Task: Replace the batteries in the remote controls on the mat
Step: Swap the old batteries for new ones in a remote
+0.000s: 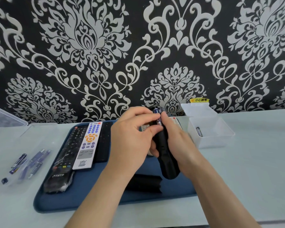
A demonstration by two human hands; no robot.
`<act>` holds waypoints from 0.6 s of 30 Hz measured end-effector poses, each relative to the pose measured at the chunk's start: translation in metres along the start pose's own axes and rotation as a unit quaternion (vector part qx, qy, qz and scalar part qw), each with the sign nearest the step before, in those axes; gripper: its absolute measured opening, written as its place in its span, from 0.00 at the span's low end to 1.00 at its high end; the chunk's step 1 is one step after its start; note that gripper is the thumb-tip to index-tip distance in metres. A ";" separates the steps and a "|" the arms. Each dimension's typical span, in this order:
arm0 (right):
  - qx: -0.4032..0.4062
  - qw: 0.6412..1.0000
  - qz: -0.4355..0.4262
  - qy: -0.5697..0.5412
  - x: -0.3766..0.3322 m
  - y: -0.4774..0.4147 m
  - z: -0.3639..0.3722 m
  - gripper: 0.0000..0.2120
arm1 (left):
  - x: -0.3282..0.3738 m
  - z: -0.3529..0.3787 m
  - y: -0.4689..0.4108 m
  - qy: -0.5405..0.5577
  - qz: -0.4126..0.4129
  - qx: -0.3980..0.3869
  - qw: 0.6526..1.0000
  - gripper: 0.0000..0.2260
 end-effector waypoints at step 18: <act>-0.070 0.991 -0.029 0.113 -0.013 0.008 -0.008 0.11 | -0.015 0.001 -0.004 0.197 -0.242 -0.066 0.948 0.12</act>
Point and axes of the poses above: each hand's wrist, its own y-axis away from the middle knuckle, its own z-axis out of the palm, x = y × z, the point moved 2 cm from there along -y, towards the middle knuckle
